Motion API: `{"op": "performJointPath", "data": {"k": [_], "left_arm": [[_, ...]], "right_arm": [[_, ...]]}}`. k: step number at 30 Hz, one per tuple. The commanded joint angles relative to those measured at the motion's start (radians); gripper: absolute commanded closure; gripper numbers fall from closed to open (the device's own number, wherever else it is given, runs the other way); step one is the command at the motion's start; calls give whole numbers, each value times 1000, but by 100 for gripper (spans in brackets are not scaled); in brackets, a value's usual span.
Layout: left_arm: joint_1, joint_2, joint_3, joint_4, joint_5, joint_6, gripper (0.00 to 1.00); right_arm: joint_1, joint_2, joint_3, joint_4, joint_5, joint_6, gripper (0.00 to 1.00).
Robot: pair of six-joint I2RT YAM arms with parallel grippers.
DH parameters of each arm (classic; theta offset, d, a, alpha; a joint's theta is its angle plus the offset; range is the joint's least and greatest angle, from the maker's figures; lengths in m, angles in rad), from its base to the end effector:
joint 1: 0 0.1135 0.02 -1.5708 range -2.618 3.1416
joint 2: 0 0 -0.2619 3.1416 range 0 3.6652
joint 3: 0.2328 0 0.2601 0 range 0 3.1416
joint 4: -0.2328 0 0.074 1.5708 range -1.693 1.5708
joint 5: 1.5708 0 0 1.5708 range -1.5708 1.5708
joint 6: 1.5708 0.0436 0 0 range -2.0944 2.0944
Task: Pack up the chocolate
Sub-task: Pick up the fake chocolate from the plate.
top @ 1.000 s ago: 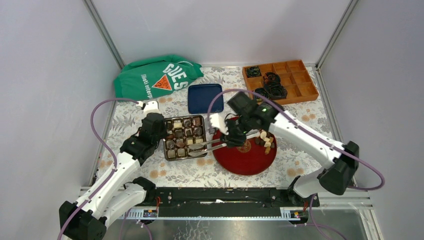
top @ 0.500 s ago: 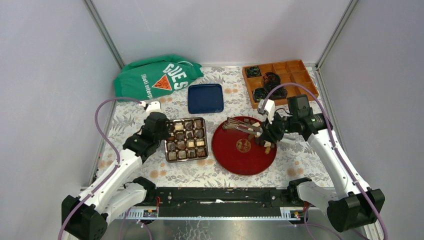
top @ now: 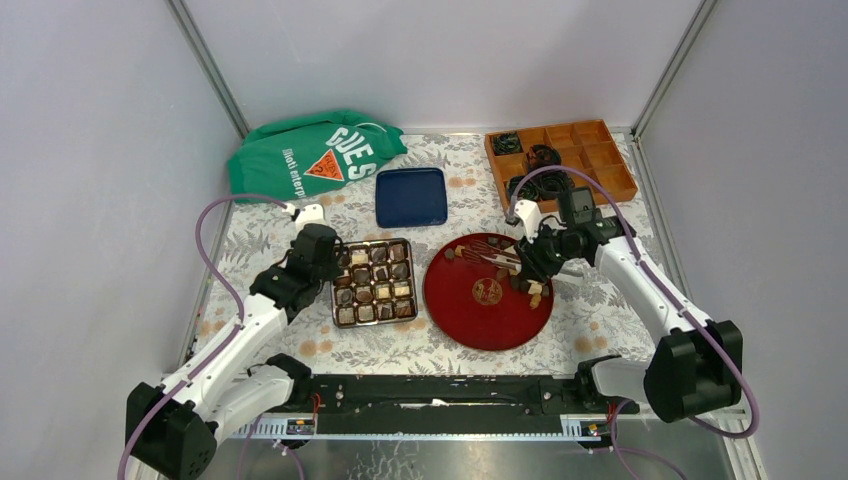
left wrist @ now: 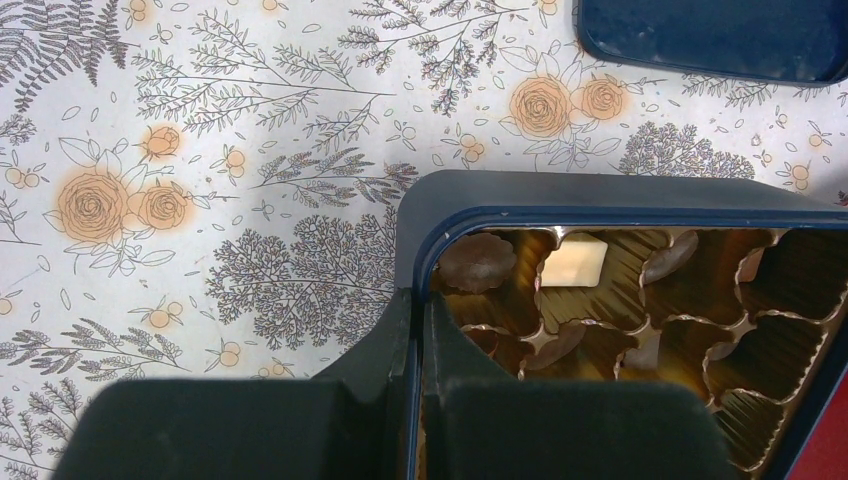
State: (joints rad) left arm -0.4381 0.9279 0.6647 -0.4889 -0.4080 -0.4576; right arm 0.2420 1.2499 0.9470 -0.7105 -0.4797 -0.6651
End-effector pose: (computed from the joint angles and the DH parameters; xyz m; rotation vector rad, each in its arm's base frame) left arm 0.1941 -0.0718 0.2373 -0.2228 2.2375 -0.0031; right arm 0.2442 0.0810 0.2482 -1.2364 2.1425 0.4418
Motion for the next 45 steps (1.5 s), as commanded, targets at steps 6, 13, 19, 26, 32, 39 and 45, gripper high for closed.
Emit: {"op": "performJointPath", "data": {"k": [6,13,19,26,32,39,45], "left_arm": [[-5,-9,36,58,7,-48,100],[-5,-9,32,59,14,-53,100],[-5,-8,32,61,18,-55,100],[-5,-6,29,61,13,-58,100],[-5,-8,28,61,13,-60,100],[-5,-9,25,64,11,-61,100],[-5,-28,22,81,38,-55,100]], "right_arm": [[21,68,43,72,38,28,54],[51,123,73,84,77,38,52],[69,160,92,98,112,44,52],[106,213,142,90,116,39,53],[112,218,142,88,120,35,70],[113,144,101,88,99,29,92],[88,56,59,66,29,8,94]]}}
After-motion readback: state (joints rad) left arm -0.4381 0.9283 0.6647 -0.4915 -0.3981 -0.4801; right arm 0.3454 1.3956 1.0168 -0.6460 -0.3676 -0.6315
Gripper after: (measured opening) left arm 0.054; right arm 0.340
